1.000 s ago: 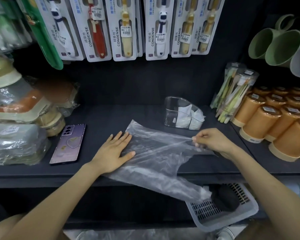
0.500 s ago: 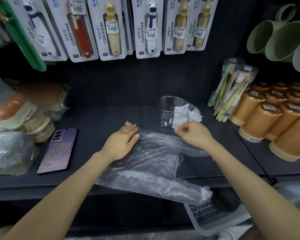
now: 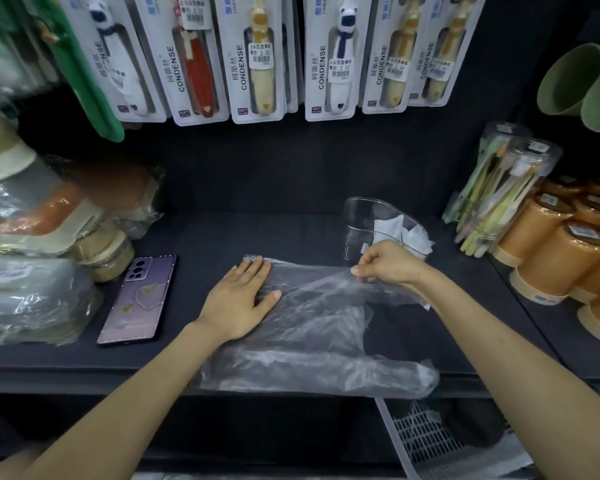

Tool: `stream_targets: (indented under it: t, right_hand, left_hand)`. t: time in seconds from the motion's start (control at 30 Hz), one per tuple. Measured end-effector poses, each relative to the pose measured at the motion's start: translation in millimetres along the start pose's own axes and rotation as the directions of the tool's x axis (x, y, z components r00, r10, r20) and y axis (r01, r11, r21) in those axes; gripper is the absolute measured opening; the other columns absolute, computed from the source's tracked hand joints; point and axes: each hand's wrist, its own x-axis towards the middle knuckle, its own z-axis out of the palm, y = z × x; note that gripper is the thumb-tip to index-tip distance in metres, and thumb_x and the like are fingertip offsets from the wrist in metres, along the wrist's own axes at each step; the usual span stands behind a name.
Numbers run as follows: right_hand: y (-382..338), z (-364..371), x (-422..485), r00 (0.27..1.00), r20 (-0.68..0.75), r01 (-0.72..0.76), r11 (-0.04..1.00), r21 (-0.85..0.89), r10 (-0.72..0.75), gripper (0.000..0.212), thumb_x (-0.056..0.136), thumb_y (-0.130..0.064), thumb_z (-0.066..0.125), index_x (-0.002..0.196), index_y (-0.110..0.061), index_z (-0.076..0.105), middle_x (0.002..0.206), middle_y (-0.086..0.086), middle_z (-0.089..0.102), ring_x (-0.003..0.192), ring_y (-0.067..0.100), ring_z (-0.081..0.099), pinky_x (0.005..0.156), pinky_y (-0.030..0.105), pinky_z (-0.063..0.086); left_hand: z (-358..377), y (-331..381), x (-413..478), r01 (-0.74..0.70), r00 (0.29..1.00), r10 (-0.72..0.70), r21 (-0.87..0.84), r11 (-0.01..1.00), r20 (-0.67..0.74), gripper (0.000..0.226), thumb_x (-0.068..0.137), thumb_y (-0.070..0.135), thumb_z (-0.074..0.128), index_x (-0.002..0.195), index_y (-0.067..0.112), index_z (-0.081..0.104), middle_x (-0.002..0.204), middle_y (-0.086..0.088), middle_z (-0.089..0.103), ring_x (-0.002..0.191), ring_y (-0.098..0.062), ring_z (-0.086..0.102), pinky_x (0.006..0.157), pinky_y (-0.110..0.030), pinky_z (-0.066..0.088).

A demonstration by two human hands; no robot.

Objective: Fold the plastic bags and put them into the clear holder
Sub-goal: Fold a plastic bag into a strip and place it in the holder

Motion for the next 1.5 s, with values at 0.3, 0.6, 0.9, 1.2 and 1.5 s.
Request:
stream_targets:
  t: [0.3,0.6,0.9,1.2,1.5]
  right_hand:
    - [-17,-5,9,0.976,-0.186,0.078,0.976,-0.203,-0.116,0.027,0.093,-0.016,0.059,0.119,-0.015,0.065,0.121,0.002,0.065,0.115,0.019,0.058,0.097,0.029,0.043]
    - [-38,103,-13,0.977,0.07,0.193,0.701,-0.687,-0.201,0.065,0.101,-0.052,0.013,0.153,-0.013,0.012,0.161,0.006,0.008,0.149,0.02,0.002,0.119,0.043,-0.008]
    - [26,21,-38,0.995,-0.085,-0.098,0.768,-0.633,0.057,0.064,0.1,-0.052,0.009,0.154,-0.017,0.012,0.162,0.005,0.007,0.149,0.02,0.001,0.119,0.044,-0.007]
    - [-45,126,-101,0.933,-0.024,0.254,0.705,-0.662,-0.358,0.067,0.094,-0.044,0.014,0.137,-0.008,0.051,0.142,0.012,0.05,0.137,0.027,0.04,0.115,0.045,0.006]
    - [46,82,-121,0.955,-0.139,0.089,0.703,-0.706,-0.261,0.077,0.087,-0.058,-0.025,0.149,-0.019,0.001,0.158,0.013,0.018,0.147,0.032,0.011,0.115,0.048,-0.01]
  left_hand:
    - [-4,18,11,0.089,0.994,-0.083,0.091,0.992,-0.066,0.088,0.078,0.071,-0.008,0.154,0.028,0.009,0.162,-0.003,0.002,0.149,-0.022,-0.005,0.12,-0.038,-0.004]
    - [8,21,20,0.078,0.997,-0.078,0.063,0.995,-0.005,0.071,0.094,0.057,0.0,0.154,0.019,0.002,0.162,-0.004,-0.003,0.149,-0.018,-0.007,0.119,-0.032,-0.009]
    - [-6,17,18,0.114,0.993,-0.1,-0.253,0.961,0.066,0.058,0.104,0.044,0.021,0.154,0.022,0.003,0.162,-0.003,-0.004,0.148,-0.017,-0.009,0.119,-0.032,-0.007]
    - [-7,19,-76,-0.105,0.986,0.094,-0.075,0.992,-0.139,0.098,0.079,0.071,-0.022,0.15,0.015,0.015,0.153,0.004,0.004,0.145,-0.011,-0.003,0.115,-0.022,-0.01]
    - [12,13,-84,-0.032,0.998,0.032,0.001,0.999,-0.045,0.095,0.062,0.077,-0.035,0.142,0.031,-0.014,0.156,0.008,-0.012,0.146,-0.011,-0.014,0.116,-0.027,-0.014]
